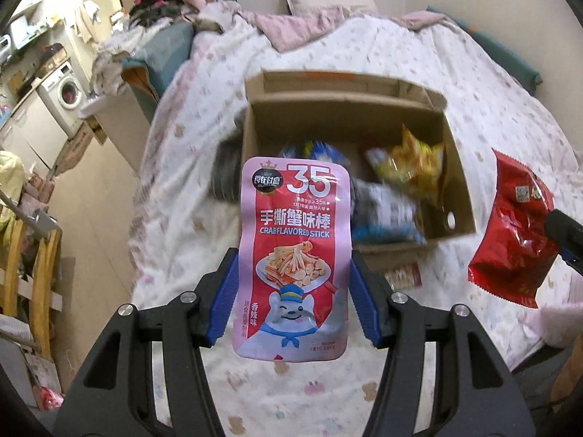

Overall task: Organize snacks
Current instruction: 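Carry the pink packet with the left gripper while the right carries the red bag into the box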

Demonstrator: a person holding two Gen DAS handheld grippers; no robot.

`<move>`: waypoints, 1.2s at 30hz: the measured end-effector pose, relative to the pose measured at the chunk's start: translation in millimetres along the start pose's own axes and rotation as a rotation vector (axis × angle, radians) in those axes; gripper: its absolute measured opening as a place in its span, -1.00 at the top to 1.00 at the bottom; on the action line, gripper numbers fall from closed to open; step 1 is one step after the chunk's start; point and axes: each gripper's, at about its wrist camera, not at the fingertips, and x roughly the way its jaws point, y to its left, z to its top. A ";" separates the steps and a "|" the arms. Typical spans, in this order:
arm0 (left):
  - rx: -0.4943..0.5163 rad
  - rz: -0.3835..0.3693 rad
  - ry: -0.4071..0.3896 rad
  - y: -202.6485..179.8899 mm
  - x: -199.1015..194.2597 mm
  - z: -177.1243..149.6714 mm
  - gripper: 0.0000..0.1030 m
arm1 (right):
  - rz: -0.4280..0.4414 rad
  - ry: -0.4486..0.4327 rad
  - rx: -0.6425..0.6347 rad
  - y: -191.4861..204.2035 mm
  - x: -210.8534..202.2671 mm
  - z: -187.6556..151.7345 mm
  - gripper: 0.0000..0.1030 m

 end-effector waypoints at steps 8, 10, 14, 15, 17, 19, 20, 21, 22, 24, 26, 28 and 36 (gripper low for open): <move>-0.003 0.020 -0.052 12.4 0.6 34.6 -0.05 | 0.026 -0.022 0.005 4.3 30.2 28.2 -0.15; 0.001 0.024 -0.057 13.8 2.8 40.8 -0.05 | 0.012 -0.030 -0.016 4.1 40.9 32.1 -0.15; 0.001 0.026 -0.054 17.2 14.9 51.6 -0.05 | 0.032 -0.018 0.031 -2.9 60.6 41.7 -0.15; 0.004 0.027 -0.053 17.8 18.2 53.9 -0.05 | 0.016 -0.017 0.017 -2.2 65.1 45.6 -0.15; 0.010 0.037 -0.055 17.9 25.6 59.3 -0.05 | 0.008 -0.008 0.022 -4.0 73.3 52.9 -0.15; 0.009 0.038 -0.054 17.7 32.9 63.9 -0.05 | -0.007 -0.012 0.012 -7.3 82.4 63.0 -0.15; 0.007 0.037 -0.050 17.3 38.6 67.3 -0.05 | -0.012 -0.006 0.011 -9.3 87.9 67.9 -0.15; 0.005 0.036 -0.045 16.8 44.9 70.6 -0.05 | -0.012 -0.004 0.012 -11.2 90.9 70.2 -0.15; 0.002 0.040 -0.049 16.8 50.4 73.5 -0.05 | -0.010 -0.004 0.015 -13.0 95.3 74.2 -0.15; -0.008 0.053 -0.073 18.1 60.4 77.8 -0.05 | -0.006 -0.001 0.027 -16.4 106.1 82.6 -0.15; -0.026 0.037 -0.058 19.6 72.1 80.3 -0.05 | 0.003 0.006 0.041 -18.1 116.3 87.4 -0.15; -0.037 -0.002 -0.030 17.7 82.1 82.3 -0.05 | 0.006 0.013 0.040 -17.2 125.4 90.4 -0.15; -0.009 -0.025 -0.033 8.7 97.0 86.4 -0.05 | -0.032 0.058 0.016 -12.9 147.1 88.4 -0.15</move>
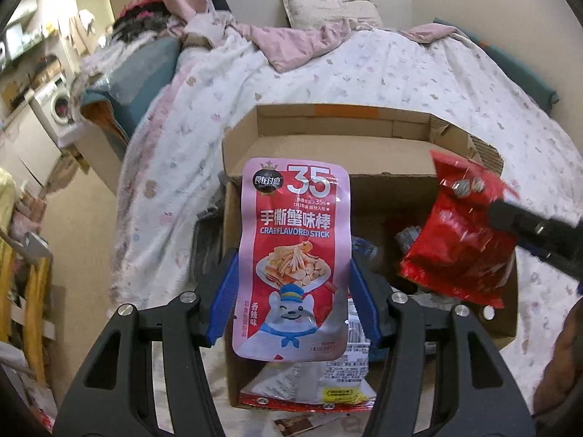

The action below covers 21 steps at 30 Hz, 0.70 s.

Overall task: Organize snacks
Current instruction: 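Carry the pink packet with the left gripper while the right carries the red bag into the box, then open both grippers inside the box to release the packets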

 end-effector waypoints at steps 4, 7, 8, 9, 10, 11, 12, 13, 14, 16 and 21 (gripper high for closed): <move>-0.015 -0.021 0.037 0.8 7.0 -1.9 -0.05 | -0.124 0.049 -0.022 -2.6 11.7 -4.5 -0.15; -0.003 -0.015 0.034 -0.9 6.2 -3.9 -0.05 | -0.189 0.070 -0.037 -4.7 16.0 -7.4 -0.15; 0.000 -0.014 0.031 -1.3 5.5 -4.3 -0.05 | -0.139 0.072 -0.003 -7.5 14.7 -7.1 -0.15; 0.003 -0.014 0.030 -1.8 5.0 -4.6 -0.05 | -0.122 0.070 0.008 -8.5 13.6 -6.5 -0.15; 0.004 -0.014 0.029 -2.1 4.6 -4.9 -0.05 | -0.110 0.063 0.011 -8.0 11.4 -6.3 -0.15; 0.004 -0.015 0.028 -2.7 4.0 -5.0 -0.05 | -0.097 0.048 0.004 -5.9 8.4 -5.9 -0.15; 0.003 -0.016 0.027 -2.2 3.3 -5.3 -0.05 | -0.092 0.041 -0.004 -3.8 6.8 -5.4 -0.15; 0.005 -0.016 0.025 -2.3 3.2 -5.2 -0.05 | -0.087 0.038 -0.009 -2.7 6.4 -5.5 -0.15; 0.007 -0.015 0.023 -2.5 3.1 -5.3 -0.05 | -0.076 0.037 -0.009 -2.3 6.3 -5.9 -0.15; 0.006 -0.015 0.025 -2.4 3.2 -5.3 -0.05 | -0.064 0.044 0.005 -3.8 8.0 -5.1 -0.15; -0.003 -0.038 0.041 0.2 2.9 -4.9 -0.07 | -0.009 0.074 0.058 -10.3 14.1 -5.5 -0.19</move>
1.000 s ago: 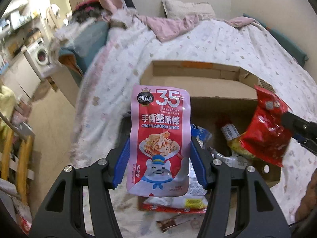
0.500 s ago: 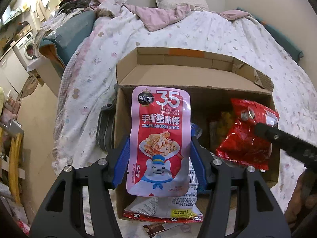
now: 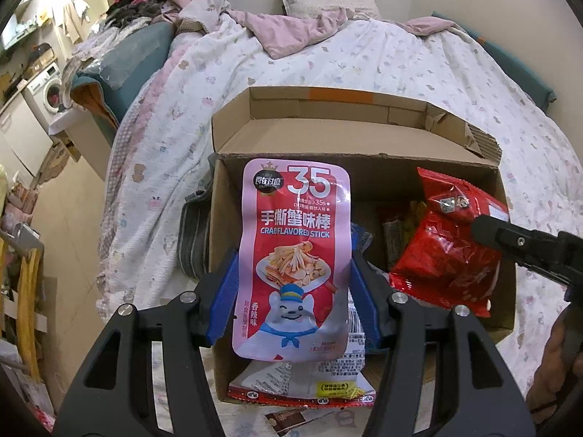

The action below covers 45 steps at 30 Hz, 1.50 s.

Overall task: Organize snacks
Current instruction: 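Open both grippers inside the box to release the packets, then withdraw both grippers from the box toward the remaining bars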

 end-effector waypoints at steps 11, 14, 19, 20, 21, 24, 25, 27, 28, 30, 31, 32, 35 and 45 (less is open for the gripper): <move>-0.002 -0.065 0.002 0.8 -6.6 2.6 -0.64 | 0.018 -0.078 0.001 2.6 -14.7 4.3 -0.71; -0.011 -0.055 -0.012 4.7 -9.1 4.0 -0.64 | 0.009 -0.103 -0.011 1.7 -21.0 7.5 -0.71; -0.026 -0.046 -0.020 10.6 -12.8 1.1 -0.64 | 0.016 -0.093 0.019 -6.3 -29.4 3.4 -0.71; -0.024 -0.043 -0.020 11.0 -13.4 -0.1 -0.64 | 0.018 -0.094 0.025 -6.8 -31.2 1.7 -0.71; -0.022 -0.041 -0.021 10.4 -14.2 -0.7 -0.64 | 0.020 -0.094 0.029 -7.9 -33.6 -0.1 -0.71; -0.020 -0.041 -0.026 9.3 -19.7 -3.9 -0.64 | 0.017 -0.089 0.040 -9.0 -39.2 -8.6 -0.71; -0.021 -0.044 -0.029 9.0 -22.7 -5.5 -0.64 | 0.013 -0.087 0.042 -8.6 -40.8 -11.2 -0.71; -0.022 -0.060 -0.038 8.7 -29.9 -9.5 -0.64 | 0.007 -0.086 0.048 -8.8 -44.9 -17.5 -0.71; -0.023 -0.066 -0.041 8.0 -32.9 -11.3 -0.64 | 0.007 -0.085 0.048 -8.3 -46.5 -20.1 -0.71; -0.021 -0.070 -0.050 7.4 -40.3 -16.1 -0.64 | 0.003 -0.085 0.046 -6.7 -50.8 -26.0 -0.71; -0.020 -0.065 -0.053 7.1 -43.8 -18.3 -0.64 | 0.001 -0.086 0.042 -5.8 -52.8 -29.1 -0.71; -0.020 -0.062 -0.058 7.6 -47.7 -20.4 -0.64 | -0.003 -0.086 0.039 -5.1 -55.1 -32.1 -0.71; -0.035 -0.060 -0.071 12.3 -57.1 -25.5 -0.64 | -0.010 -0.090 0.045 -5.6 -61.7 -41.6 -0.71; -0.128 -0.075 -0.012 33.8 -64.5 -53.8 -0.64 | -0.016 -0.068 0.047 -4.0 -77.8 -82.8 -0.71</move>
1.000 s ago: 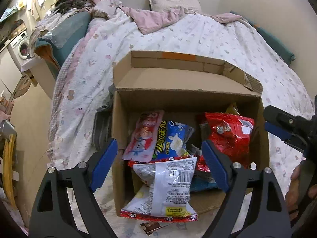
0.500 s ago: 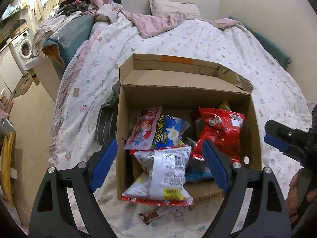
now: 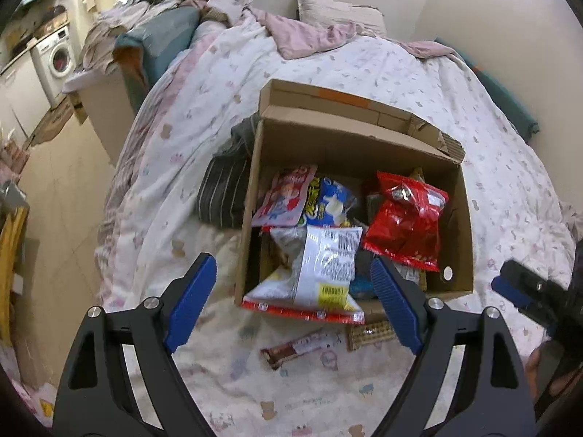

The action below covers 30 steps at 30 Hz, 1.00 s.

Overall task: Organize snacks
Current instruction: 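Withdraw both grippers from the box toward the remaining bars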

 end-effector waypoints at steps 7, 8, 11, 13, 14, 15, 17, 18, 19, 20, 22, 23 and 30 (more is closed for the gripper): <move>0.038 0.084 -0.013 1.4 -8.6 -26.9 -0.64 | -0.074 0.071 -0.048 -3.2 11.5 -31.6 -0.71; 0.042 0.092 -0.010 3.1 -9.6 -31.7 -0.64 | -0.094 0.084 -0.046 -7.1 15.1 -34.0 -0.71; 0.021 0.087 0.012 11.6 -10.1 -42.4 -0.64 | -0.122 0.118 -0.021 -18.9 23.3 -35.9 -0.71; -0.001 0.075 0.028 17.1 -10.3 -48.2 -0.64 | -0.159 0.145 0.010 -28.4 31.0 -36.1 -0.71; -0.011 0.069 0.036 20.1 -10.3 -50.7 -0.64 | -0.188 0.161 0.017 -31.4 35.0 -37.1 -0.71; -0.017 0.066 0.041 21.6 -10.8 -52.1 -0.64 | -0.207 0.172 0.016 -33.2 38.5 -38.7 -0.71; -0.023 0.069 0.044 25.7 -12.9 -54.8 -0.64 | -0.251 0.207 -0.002 -32.0 52.1 -42.1 -0.71; -0.022 0.069 0.042 26.6 -14.0 -56.2 -0.64 | -0.259 0.219 -0.011 -30.6 56.6 -43.2 -0.71; -0.020 0.070 0.040 28.1 -15.3 -57.1 -0.64 | -0.266 0.238 -0.029 -27.2 65.7 -45.0 -0.71; -0.020 0.070 0.037 30.3 -16.6 -57.6 -0.64 | -0.277 0.255 -0.049 -23.6 74.1 -46.7 -0.71; -0.021 0.072 0.034 34.3 -18.0 -58.4 -0.64 | -0.305 0.274 -0.091 -16.5 90.4 -49.4 -0.72; -0.023 0.071 0.035 36.9 -18.4 -58.7 -0.64 | -0.320 0.283 -0.113 -13.2 99.1 -50.8 -0.73; -0.051 0.076 0.051 54.7 -15.7 -62.0 -0.64 | -0.388 0.354 -0.185 -5.2 147.5 -65.0 -1.00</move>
